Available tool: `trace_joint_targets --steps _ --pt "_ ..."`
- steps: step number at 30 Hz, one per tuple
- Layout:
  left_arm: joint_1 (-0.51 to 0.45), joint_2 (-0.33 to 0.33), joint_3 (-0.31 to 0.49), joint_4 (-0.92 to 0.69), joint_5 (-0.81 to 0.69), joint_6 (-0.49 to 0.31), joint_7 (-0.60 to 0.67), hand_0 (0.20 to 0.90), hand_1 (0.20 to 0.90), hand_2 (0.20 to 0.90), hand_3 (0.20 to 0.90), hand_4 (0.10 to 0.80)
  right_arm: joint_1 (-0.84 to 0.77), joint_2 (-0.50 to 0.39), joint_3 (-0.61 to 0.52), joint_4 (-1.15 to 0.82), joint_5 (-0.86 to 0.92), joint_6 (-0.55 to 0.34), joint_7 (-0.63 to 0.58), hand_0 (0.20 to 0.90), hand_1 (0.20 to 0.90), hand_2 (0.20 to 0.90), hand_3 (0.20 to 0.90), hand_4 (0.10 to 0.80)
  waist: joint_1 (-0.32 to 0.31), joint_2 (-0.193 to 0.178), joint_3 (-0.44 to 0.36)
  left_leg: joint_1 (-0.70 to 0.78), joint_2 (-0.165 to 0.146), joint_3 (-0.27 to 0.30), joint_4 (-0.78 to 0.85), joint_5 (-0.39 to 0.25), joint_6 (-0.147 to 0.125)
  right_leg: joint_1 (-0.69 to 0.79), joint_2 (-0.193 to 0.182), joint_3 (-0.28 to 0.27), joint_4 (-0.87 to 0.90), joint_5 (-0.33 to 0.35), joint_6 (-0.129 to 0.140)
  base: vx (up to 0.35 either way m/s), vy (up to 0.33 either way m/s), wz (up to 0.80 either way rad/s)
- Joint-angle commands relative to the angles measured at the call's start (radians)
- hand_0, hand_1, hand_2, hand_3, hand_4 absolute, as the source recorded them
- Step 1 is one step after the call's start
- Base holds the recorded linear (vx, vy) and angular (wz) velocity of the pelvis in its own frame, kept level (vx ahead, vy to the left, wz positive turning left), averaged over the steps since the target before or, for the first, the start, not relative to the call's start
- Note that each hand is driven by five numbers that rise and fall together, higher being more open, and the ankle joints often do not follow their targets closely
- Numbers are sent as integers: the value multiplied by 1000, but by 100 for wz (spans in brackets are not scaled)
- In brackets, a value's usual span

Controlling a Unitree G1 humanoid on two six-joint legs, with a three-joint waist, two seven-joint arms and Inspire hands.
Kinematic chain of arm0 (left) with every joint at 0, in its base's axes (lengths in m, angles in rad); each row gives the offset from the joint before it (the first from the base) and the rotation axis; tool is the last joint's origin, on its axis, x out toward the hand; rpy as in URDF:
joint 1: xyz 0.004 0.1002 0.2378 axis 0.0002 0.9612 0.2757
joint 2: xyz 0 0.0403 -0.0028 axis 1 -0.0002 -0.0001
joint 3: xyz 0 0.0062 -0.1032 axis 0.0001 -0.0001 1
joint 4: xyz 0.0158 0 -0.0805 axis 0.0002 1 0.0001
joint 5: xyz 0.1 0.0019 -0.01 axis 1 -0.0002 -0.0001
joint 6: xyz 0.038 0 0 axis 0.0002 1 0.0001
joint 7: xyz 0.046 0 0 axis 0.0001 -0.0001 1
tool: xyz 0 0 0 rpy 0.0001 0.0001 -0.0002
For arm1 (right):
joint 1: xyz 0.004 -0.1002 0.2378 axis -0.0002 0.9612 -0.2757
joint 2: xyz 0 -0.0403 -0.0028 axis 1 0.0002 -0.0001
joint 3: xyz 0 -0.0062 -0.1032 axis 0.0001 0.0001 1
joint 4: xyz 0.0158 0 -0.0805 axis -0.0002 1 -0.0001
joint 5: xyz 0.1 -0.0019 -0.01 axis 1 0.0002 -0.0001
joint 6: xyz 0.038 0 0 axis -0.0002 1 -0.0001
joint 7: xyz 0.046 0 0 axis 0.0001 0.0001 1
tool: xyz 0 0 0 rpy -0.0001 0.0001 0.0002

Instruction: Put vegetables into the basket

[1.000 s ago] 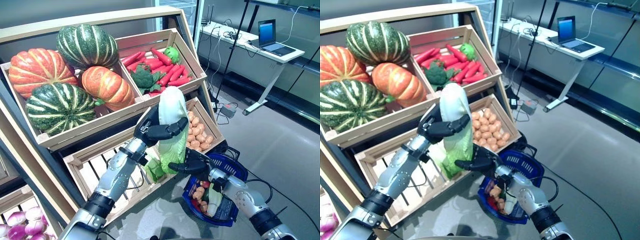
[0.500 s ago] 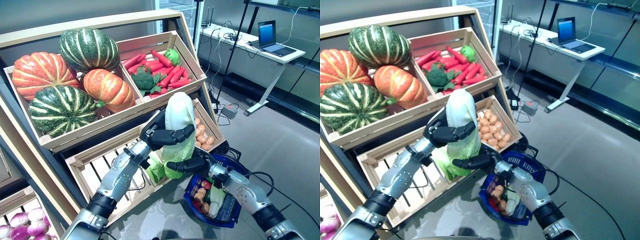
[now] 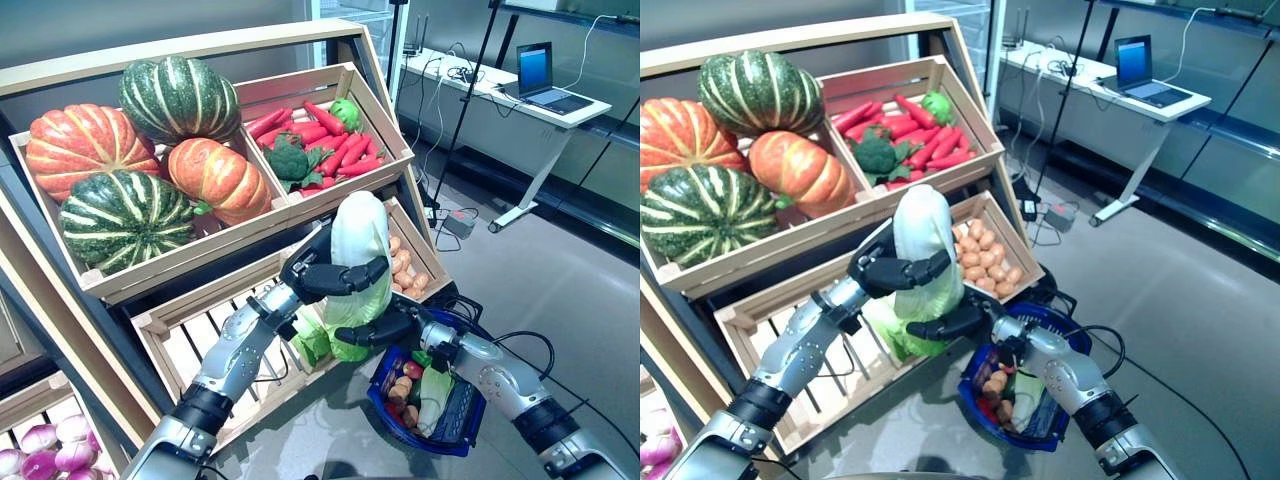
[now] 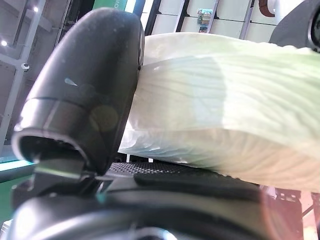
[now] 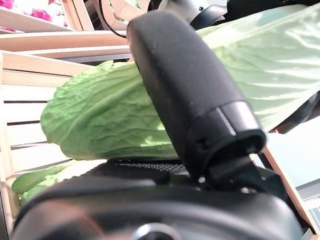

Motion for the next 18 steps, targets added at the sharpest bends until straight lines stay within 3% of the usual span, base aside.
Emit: trace_joint_targets --steps 1,5,6,7,18 --pt "-112 -55 -106 52 -27 -31 -93 300 300 300 300 400 -232 127 -89 -59 210 -89 54 900 900 900 900 800 6 -17 -81 40 -14 19 2 -147 16 4 2 5 2 -24 -37 0 0 0" --pt "-122 -78 -126 31 -28 -39 -84 300 300 300 300 400 -231 151 -89 -53 222 -96 45 900 900 900 900 800 4 -18 -79 40 -15 15 2 -147 18 4 1 8 2 -24 -36 0 0 0" --pt "-126 -82 -130 28 -31 -38 -82 300 300 300 300 400 -233 154 -88 -54 231 -97 43 512 512 512 512 541 4 -18 -79 40 -15 15 2 -147 18 4 2 8 2 -24 -36 0 0 0" --pt "-130 -88 -132 20 -30 -31 -79 300 300 300 300 400 -236 161 -89 -54 238 -99 40 300 300 300 300 400 4 -18 -79 40 -15 16 2 -148 19 3 1 8 2 -25 -37 0 0 0" --pt "-130 -111 -158 8 -23 -25 -80 300 300 300 300 400 -244 191 -101 -61 263 -117 19 300 300 300 300 400 -1 -15 -78 41 -16 19 2 -152 22 2 2 18 2 -27 -36 0 0 0"
